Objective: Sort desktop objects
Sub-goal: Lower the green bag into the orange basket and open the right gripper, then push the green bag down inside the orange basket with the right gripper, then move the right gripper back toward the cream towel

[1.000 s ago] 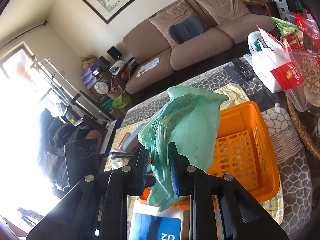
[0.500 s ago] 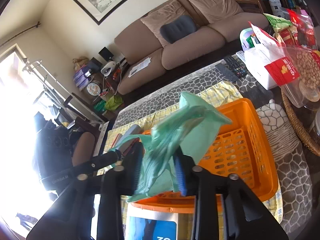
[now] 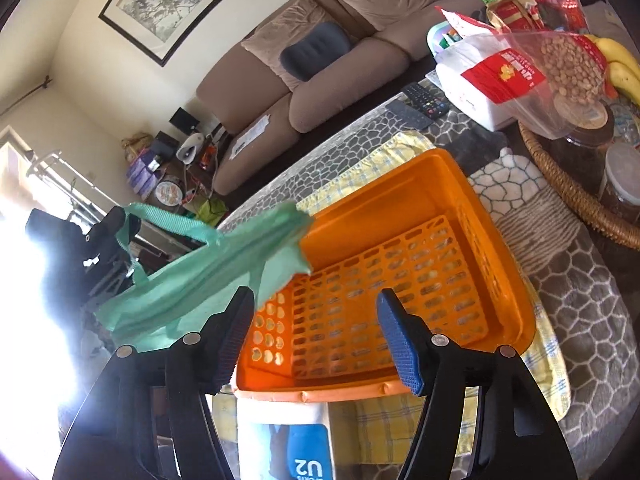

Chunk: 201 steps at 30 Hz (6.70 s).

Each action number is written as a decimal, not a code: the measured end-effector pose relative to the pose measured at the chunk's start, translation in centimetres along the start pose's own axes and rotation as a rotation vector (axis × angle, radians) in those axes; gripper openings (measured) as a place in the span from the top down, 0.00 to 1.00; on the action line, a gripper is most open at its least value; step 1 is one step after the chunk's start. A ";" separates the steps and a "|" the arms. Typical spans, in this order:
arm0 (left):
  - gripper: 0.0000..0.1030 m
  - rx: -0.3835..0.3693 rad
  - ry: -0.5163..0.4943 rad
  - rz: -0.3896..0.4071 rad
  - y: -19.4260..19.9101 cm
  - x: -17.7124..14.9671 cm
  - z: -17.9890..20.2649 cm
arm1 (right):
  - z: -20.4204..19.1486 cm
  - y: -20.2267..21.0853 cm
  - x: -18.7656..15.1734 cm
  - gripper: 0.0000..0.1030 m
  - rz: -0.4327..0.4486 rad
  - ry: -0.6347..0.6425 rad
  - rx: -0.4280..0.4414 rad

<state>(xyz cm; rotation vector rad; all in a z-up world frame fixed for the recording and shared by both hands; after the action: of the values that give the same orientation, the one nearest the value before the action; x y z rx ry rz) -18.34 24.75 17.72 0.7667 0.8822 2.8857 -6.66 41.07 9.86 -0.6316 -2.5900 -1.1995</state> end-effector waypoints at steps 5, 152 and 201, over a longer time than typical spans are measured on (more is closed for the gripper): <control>0.89 0.019 -0.018 0.001 0.7 0.1 0.7 | -2.4 -3.1 -0.6 0.47 -0.033 -0.010 0.035; 0.32 0.494 -0.069 -0.439 -9.9 -8.7 -11.5 | 3.1 -9.2 7.8 0.82 -0.213 0.207 -0.532; 0.00 0.561 -0.043 -0.294 -8.6 -4.4 -8.6 | 2.8 -5.2 10.4 0.32 -0.126 0.243 -0.580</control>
<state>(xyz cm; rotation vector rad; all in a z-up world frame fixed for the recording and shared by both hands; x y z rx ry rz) -19.48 26.80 5.01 0.6455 1.6692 2.3702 -18.33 43.21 8.35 -0.3844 -2.1012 -1.9567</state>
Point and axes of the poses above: each gripper's, at about its wrist camera, not at the fingertips, and y roughly against the way its jaws point, z to its right, x to its top, the point moved 7 cm from there along -y, roughly the way its jaws point, and after that the axes turned 13 degrees about -z, right-handed, at the moved point
